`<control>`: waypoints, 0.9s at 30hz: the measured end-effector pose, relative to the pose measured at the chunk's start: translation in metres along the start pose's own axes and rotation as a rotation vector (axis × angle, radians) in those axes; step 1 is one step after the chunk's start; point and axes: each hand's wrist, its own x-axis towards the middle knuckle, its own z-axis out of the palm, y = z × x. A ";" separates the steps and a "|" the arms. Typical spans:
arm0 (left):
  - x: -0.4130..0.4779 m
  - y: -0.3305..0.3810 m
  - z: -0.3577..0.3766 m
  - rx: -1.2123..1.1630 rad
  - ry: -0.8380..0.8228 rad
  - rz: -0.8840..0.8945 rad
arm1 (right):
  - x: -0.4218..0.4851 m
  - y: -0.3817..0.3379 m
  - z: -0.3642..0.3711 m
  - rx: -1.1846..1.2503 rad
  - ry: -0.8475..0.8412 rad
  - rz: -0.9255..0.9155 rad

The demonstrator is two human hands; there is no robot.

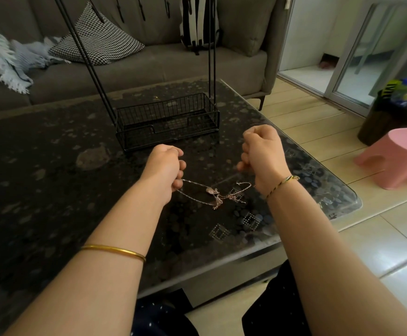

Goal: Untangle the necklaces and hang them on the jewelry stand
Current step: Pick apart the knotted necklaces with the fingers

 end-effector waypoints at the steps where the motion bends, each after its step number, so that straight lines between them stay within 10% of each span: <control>1: 0.000 0.000 0.000 0.023 0.008 0.008 | 0.002 0.002 -0.001 -0.129 0.026 -0.048; 15: 0.014 -0.011 -0.004 0.362 0.169 0.272 | -0.005 0.005 -0.013 -1.125 -0.461 -0.121; 27: 0.020 -0.022 -0.006 0.870 0.028 0.256 | 0.008 0.009 -0.023 -0.849 -0.015 -0.321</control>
